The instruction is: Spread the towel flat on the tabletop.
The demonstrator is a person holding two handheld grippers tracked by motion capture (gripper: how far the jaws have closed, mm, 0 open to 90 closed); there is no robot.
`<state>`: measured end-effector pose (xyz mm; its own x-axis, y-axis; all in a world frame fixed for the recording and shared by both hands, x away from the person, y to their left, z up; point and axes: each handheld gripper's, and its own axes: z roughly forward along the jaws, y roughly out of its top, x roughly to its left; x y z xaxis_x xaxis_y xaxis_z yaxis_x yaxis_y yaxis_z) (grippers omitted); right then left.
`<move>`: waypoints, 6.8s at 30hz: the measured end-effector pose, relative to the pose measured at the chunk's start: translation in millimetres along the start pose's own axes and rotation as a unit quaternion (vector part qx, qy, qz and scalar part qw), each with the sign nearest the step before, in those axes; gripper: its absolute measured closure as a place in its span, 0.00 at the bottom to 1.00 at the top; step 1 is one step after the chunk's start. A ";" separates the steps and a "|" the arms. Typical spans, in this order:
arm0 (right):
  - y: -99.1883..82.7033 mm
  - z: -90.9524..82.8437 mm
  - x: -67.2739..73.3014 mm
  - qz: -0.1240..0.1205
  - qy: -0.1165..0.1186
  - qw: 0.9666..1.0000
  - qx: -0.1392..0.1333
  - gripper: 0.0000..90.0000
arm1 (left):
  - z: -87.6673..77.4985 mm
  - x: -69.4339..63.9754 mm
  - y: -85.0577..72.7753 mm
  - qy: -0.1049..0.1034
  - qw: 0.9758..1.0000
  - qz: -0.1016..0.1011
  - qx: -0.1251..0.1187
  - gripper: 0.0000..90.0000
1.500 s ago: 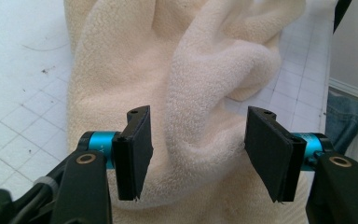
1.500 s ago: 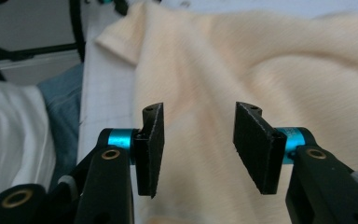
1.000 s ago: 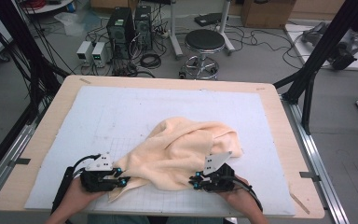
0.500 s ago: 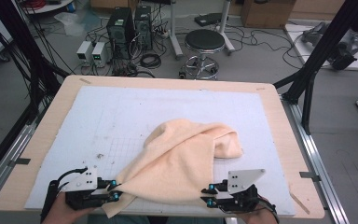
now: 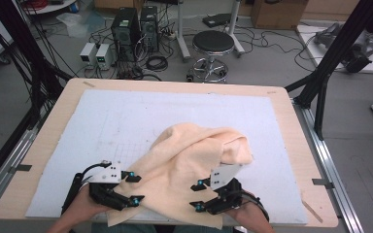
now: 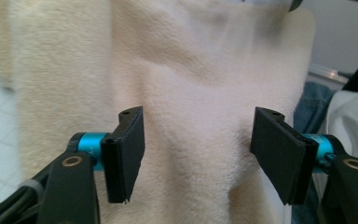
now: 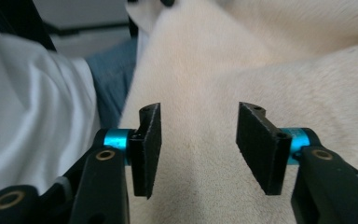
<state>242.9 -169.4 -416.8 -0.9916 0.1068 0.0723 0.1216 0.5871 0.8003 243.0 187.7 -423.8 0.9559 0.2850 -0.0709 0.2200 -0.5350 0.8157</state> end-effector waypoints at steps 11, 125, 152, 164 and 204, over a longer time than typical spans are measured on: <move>-13.3 22.0 -16.4 0.021 -0.050 0.997 0.052 0.90 | 11.9 -1.4 -9.6 -0.011 0.999 -0.005 0.033 0.88; -25.3 -85.6 -11.5 0.026 -0.155 0.987 -0.040 0.63 | -10.3 26.0 32.4 0.047 0.994 -0.061 -0.074 0.58; -29.0 -30.0 -70.9 0.046 -0.117 0.991 0.035 0.97 | 38.9 89.2 59.8 0.087 0.994 -0.072 -0.003 0.94; 25.5 -51.2 -69.9 0.007 -0.131 0.990 -0.061 0.98 | -47.0 71.3 80.5 0.148 0.985 -0.047 -0.076 0.95; 25.4 5.6 -82.0 -0.014 -0.140 0.990 0.003 0.52 | 8.5 33.5 31.1 0.014 0.999 -0.024 0.022 0.90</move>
<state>327.5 -158.8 -405.7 -0.9440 0.3082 -0.1180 0.0957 0.5978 0.7959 283.5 173.8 -405.6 0.9385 0.3324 -0.0932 0.2744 -0.5545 0.7856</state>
